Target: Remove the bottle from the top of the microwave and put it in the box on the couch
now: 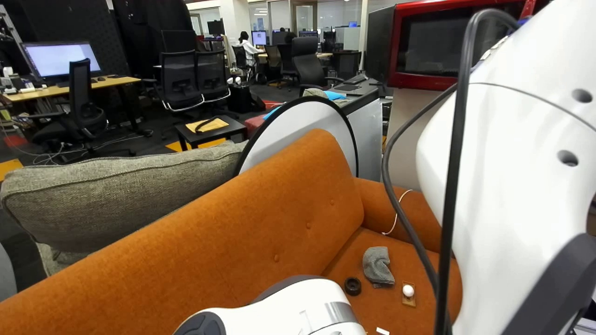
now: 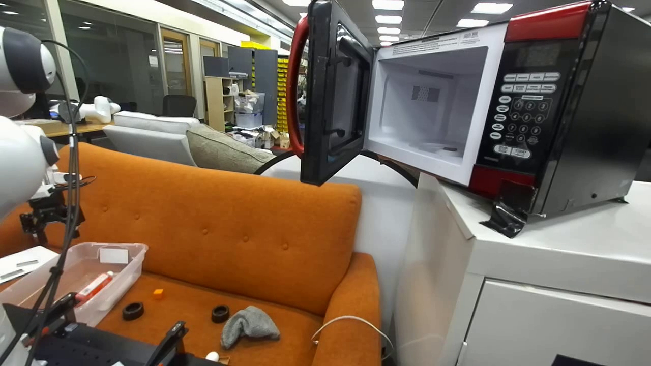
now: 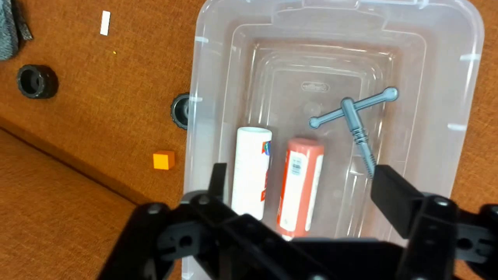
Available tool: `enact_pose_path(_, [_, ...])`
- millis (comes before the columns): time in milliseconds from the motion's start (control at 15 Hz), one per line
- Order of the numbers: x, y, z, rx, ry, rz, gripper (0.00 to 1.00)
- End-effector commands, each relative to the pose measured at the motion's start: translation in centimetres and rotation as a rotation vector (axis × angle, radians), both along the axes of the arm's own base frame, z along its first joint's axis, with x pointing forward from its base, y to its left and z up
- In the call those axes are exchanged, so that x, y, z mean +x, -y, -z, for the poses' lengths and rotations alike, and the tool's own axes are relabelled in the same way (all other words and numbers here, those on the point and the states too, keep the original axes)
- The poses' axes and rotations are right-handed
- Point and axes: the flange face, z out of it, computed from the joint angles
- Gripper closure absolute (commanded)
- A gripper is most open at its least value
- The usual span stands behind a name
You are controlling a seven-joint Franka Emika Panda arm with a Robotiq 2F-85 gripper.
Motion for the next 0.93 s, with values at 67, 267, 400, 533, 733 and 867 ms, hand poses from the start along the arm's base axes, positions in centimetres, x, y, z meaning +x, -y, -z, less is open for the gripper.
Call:
enact_pose_path(67, [1.0, -0.7, -2.7, 0.044, 0.011, 0.014, 0.00])
enact_pose_path(267, [2.0, -0.9, -8.0, 0.120, 0.074, 0.059, 0.00])
enact_pose_path(400, [3.0, -0.5, -12.8, 0.168, 0.147, 0.112, 0.00])
enact_pose_path(533, [3.4, 0.6, -17.6, 0.191, 0.199, 0.162, 0.00])
enact_pose_path(733, [4.2, -0.3, -18.4, 0.186, 0.195, 0.146, 0.00])
enact_pose_path(867, [3.6, 0.3, -17.8, 0.175, 0.188, 0.151, 0.00])
